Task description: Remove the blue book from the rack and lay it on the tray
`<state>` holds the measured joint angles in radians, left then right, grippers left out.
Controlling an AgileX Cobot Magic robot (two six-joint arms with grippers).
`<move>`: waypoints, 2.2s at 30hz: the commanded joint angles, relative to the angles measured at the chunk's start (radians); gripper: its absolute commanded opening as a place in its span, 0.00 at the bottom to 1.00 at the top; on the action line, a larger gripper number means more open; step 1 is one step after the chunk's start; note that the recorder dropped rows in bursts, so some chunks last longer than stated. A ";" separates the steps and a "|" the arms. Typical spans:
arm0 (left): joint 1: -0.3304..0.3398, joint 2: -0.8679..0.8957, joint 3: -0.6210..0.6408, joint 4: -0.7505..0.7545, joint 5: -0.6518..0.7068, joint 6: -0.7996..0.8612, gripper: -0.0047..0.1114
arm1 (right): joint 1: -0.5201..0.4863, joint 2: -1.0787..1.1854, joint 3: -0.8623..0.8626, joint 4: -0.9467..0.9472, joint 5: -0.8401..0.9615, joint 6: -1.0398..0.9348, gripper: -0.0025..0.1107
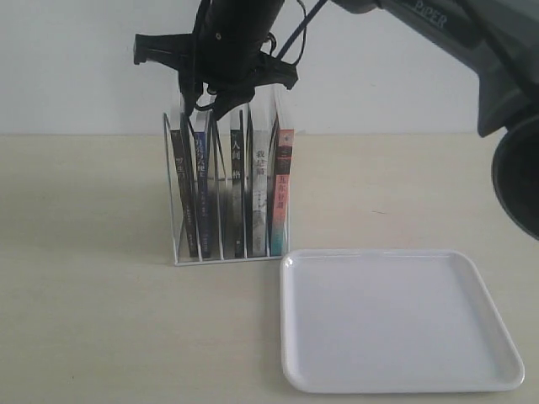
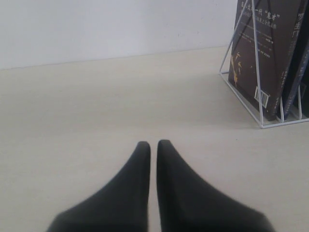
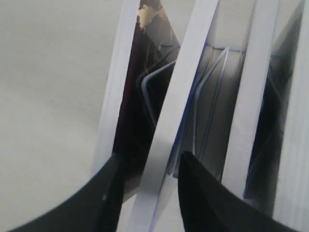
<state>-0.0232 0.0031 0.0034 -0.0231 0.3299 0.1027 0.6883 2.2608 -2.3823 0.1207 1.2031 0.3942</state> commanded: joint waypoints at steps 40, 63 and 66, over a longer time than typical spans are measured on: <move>0.002 -0.003 -0.003 -0.002 -0.016 0.002 0.08 | 0.001 -0.236 -0.003 -0.157 0.018 -0.001 0.02; 0.002 -0.003 -0.003 -0.002 -0.016 0.002 0.08 | 0.001 -0.308 -0.003 -0.168 0.018 -0.071 0.02; 0.002 -0.003 -0.003 -0.002 -0.016 0.002 0.08 | 0.001 -0.384 -0.003 -0.168 0.018 -0.119 0.02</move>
<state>-0.0232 0.0031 0.0034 -0.0231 0.3299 0.1027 0.6882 1.9416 -2.3806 -0.0358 1.2509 0.3149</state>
